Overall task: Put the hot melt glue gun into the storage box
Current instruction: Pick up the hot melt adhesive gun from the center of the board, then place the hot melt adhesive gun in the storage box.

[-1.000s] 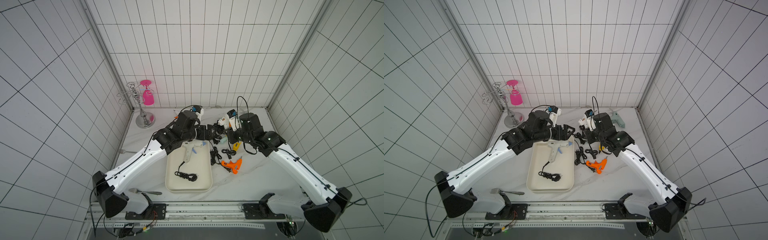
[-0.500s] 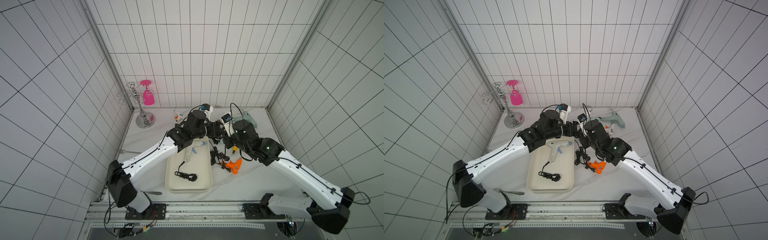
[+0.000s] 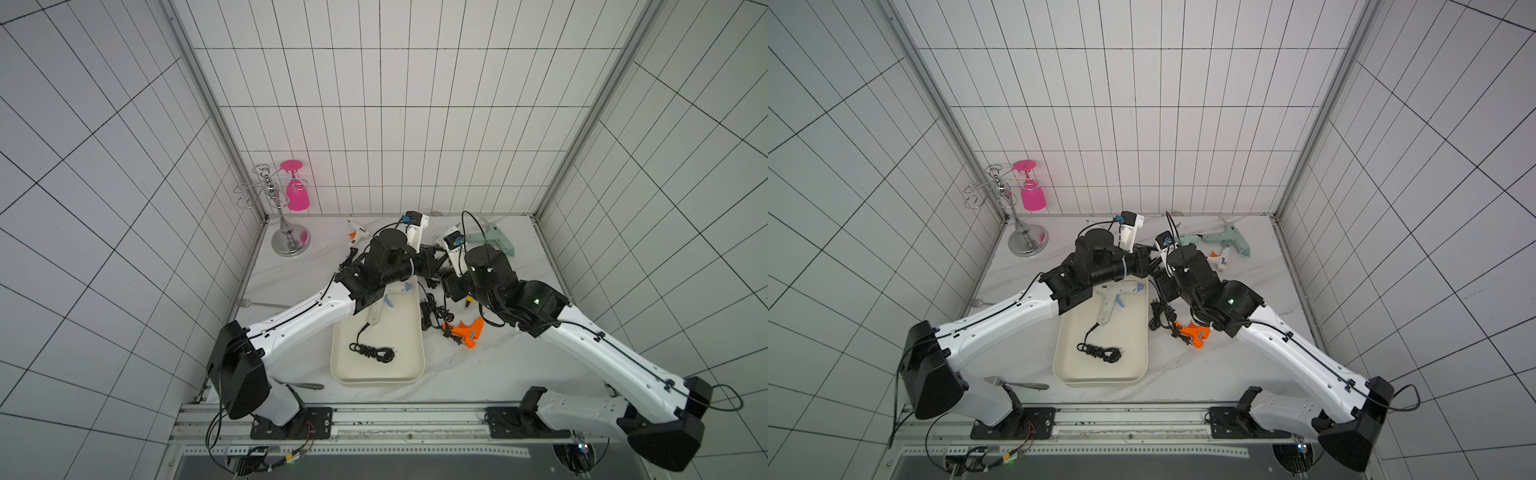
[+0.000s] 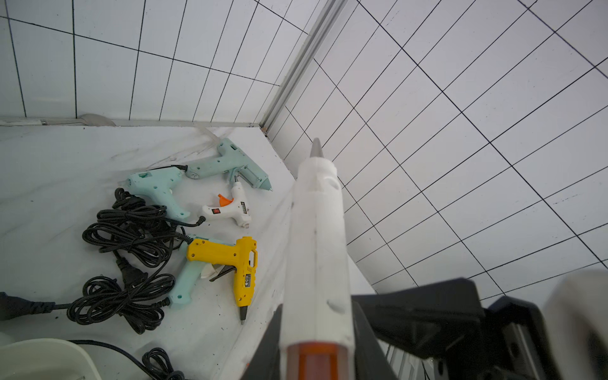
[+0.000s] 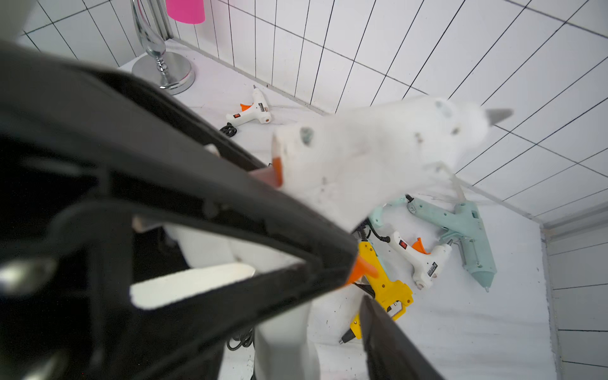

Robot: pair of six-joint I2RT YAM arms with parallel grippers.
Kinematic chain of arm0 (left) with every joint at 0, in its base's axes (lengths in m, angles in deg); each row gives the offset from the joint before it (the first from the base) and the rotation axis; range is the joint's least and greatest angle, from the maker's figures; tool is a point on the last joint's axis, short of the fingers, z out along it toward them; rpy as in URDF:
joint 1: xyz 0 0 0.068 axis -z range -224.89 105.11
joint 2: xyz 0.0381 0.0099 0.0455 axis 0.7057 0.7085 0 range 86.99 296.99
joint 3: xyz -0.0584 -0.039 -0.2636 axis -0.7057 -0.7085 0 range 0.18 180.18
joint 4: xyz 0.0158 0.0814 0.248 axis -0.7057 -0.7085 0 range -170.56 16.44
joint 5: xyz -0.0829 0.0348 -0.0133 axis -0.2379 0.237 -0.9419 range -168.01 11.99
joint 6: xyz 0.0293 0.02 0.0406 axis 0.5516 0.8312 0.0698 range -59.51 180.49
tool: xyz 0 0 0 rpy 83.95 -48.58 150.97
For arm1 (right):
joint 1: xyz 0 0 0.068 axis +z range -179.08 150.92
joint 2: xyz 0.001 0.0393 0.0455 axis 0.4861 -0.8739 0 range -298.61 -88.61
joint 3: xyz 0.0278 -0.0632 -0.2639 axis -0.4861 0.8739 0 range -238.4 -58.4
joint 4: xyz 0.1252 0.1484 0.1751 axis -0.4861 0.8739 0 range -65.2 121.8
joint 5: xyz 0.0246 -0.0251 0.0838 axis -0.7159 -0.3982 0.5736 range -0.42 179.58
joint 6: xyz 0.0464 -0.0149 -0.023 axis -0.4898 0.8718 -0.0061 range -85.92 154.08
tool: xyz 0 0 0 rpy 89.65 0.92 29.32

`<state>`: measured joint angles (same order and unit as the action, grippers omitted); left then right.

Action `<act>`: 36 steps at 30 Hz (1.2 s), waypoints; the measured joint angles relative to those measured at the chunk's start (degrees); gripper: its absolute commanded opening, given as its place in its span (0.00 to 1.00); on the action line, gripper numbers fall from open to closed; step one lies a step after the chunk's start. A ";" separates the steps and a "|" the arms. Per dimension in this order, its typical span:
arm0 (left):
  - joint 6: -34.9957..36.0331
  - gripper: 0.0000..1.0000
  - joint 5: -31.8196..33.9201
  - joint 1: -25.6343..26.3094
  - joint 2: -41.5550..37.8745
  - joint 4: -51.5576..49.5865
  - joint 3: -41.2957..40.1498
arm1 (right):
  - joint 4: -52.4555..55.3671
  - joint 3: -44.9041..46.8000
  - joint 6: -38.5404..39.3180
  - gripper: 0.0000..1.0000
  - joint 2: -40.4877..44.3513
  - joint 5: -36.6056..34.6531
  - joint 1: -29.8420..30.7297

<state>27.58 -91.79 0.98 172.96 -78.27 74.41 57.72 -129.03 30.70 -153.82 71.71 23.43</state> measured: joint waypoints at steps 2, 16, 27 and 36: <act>0.90 0.10 -1.33 -1.20 -0.94 -3.28 0.35 | 0.52 -0.04 -0.02 0.90 2.03 0.09 -0.50; 4.61 0.09 -13.75 -10.25 -12.79 -23.52 18.56 | 1.42 -0.07 -1.09 0.96 14.99 5.03 -11.69; 12.28 0.05 -18.08 -23.19 -10.12 -33.59 7.30 | 2.43 2.93 -4.22 0.99 9.07 12.00 -25.75; 22.75 0.05 -21.55 -26.69 5.75 -40.61 -3.04 | 2.60 7.93 -6.71 0.99 7.52 15.67 -30.45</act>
<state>50.34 -113.34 -25.71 178.71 -118.88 71.38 60.33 -121.10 23.99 -146.30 87.38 -7.02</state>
